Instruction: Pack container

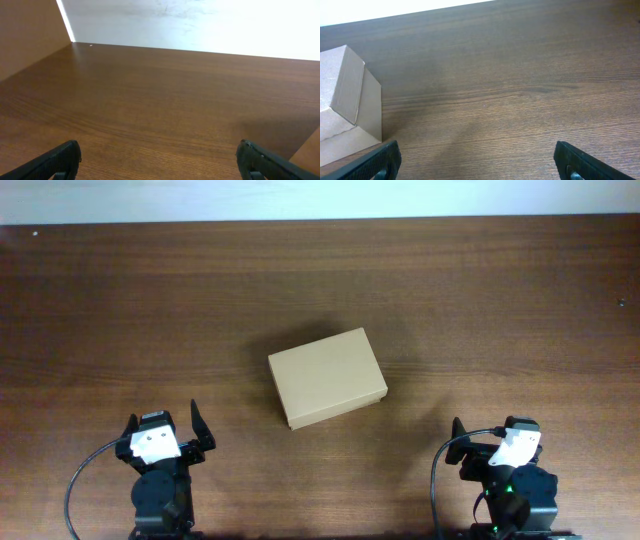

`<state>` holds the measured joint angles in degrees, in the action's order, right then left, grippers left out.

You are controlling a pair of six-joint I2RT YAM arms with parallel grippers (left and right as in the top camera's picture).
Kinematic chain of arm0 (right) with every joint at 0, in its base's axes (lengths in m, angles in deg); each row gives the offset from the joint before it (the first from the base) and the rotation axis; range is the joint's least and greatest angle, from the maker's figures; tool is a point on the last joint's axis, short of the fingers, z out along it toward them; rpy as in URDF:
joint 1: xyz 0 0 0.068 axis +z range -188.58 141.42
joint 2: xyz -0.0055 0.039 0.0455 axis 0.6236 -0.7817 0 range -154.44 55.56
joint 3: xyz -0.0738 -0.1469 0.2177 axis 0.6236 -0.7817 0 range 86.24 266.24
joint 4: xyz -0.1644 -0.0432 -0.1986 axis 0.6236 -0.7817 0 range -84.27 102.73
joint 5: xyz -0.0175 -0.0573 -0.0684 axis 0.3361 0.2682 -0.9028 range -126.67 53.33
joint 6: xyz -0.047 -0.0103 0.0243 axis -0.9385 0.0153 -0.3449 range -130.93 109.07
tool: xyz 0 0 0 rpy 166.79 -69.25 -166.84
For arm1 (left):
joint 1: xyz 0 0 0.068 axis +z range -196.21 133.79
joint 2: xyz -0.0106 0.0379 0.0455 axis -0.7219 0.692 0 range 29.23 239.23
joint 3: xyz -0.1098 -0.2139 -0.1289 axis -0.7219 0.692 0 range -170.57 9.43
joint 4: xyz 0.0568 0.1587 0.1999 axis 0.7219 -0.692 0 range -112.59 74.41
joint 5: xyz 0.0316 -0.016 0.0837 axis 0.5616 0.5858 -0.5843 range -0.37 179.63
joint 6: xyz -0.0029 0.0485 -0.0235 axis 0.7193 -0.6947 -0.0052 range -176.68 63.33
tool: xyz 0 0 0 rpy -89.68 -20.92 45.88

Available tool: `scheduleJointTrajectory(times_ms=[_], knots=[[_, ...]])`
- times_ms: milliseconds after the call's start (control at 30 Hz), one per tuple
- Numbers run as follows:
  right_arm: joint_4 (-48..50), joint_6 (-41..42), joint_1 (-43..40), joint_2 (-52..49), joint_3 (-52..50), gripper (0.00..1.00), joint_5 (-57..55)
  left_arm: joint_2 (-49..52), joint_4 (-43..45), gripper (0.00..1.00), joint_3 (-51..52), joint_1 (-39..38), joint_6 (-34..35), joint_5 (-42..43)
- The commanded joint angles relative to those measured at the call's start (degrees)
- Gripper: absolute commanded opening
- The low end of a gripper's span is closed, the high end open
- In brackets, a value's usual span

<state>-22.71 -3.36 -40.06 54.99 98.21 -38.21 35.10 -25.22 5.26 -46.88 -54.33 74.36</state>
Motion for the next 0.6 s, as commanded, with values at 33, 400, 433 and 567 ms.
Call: scheduleJointTrajectory(times_ms=[33,400,433,567], knots=[[0.3,0.2,-0.5,0.4,-0.3,0.99,-0.6,-0.6,0.3,0.99,1.1,0.3,-0.7,0.0],[0.3,0.2,-0.5,0.4,-0.3,0.99,-0.6,-0.6,21.9,0.99,2.4,0.3,-0.7,0.0],[0.3,0.2,-0.5,0.4,-0.3,0.99,-0.6,-0.6,21.6,0.99,2.8,0.3,-0.7,0.0],[0.3,0.2,-0.5,0.4,-0.3,0.99,-0.6,-0.6,16.3,0.99,3.7,0.3,-0.7,0.0]])
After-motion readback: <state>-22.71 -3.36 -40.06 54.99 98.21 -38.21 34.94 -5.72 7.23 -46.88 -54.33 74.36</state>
